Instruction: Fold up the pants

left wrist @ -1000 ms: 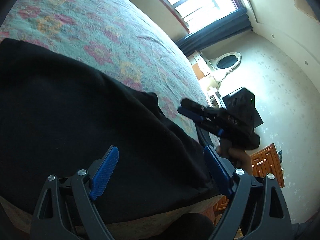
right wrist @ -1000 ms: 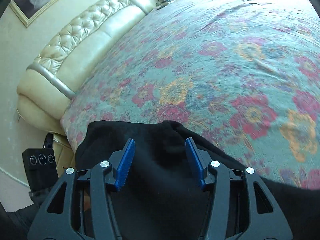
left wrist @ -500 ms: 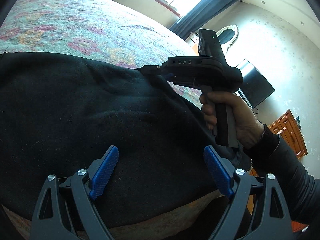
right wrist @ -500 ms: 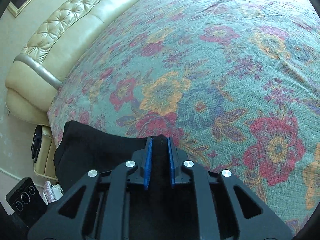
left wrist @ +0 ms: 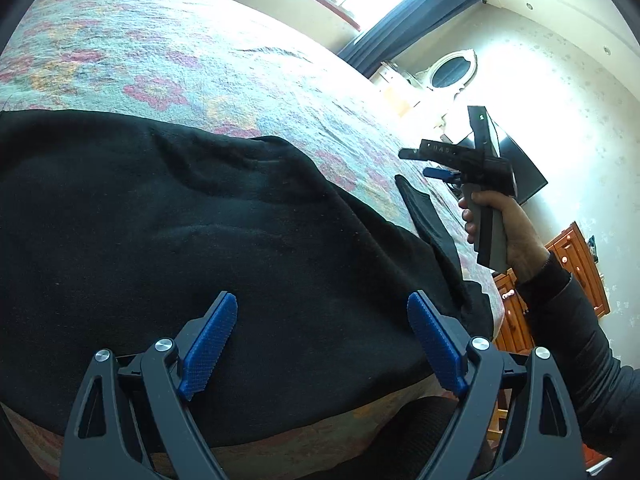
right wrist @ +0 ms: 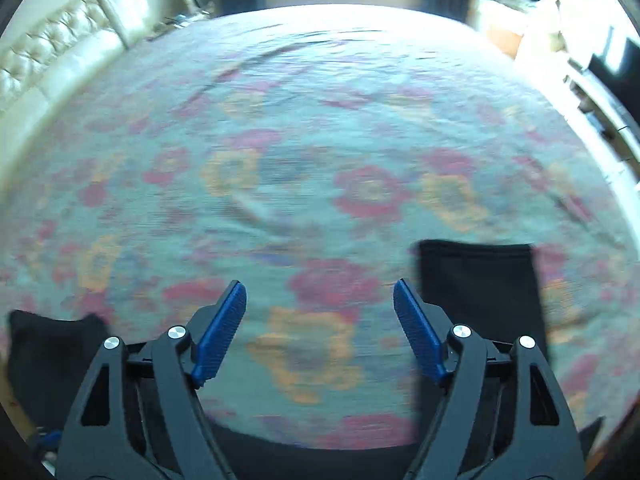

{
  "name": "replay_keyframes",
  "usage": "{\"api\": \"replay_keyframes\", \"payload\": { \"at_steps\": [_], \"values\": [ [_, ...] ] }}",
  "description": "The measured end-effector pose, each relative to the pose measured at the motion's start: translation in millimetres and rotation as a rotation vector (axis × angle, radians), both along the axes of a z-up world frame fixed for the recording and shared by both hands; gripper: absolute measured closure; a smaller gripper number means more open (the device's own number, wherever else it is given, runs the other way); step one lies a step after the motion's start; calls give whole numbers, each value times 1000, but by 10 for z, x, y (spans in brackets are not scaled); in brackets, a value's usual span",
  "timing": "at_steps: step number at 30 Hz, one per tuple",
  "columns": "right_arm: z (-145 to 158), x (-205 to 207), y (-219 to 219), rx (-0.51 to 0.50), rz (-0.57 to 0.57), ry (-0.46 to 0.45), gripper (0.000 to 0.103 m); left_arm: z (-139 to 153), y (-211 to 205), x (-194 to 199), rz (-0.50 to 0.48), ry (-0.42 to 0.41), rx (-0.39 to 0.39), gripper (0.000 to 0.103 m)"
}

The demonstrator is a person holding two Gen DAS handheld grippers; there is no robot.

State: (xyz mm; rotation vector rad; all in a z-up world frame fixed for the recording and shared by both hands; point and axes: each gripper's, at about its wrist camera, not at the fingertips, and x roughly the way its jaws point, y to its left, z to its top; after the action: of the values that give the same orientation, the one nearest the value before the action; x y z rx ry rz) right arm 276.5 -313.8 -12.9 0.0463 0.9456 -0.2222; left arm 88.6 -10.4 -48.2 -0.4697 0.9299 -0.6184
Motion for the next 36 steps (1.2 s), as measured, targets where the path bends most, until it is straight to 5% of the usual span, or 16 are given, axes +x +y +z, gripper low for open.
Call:
{"api": "replay_keyframes", "payload": {
  "at_steps": [3,6,14,16,19,28,36],
  "values": [
    [-138,156,-345,-96,-60,86,28,-21,-126,44,-29,39,-16,17],
    [-286,256,-478,-74,-54,111,49,-34,-240,50,-44,42,17,17],
    [-617,492,-581,-128,-93,202,49,-18,-314,67,-29,71,24,17],
    [-623,433,-722,-47,-106,176,79,-25,-300,62,-25,72,27,17],
    [-421,209,-902,44,-117,82,91,-26,-311,57,-17,76,34,17],
    [536,-1434,-1794,274,-184,-273,91,102,-711,-59,-84,61,0,17],
    [587,-3159,-2475,366,-328,-420,93,277,-1436,-196,-207,22,-39,17]
  ]
}}
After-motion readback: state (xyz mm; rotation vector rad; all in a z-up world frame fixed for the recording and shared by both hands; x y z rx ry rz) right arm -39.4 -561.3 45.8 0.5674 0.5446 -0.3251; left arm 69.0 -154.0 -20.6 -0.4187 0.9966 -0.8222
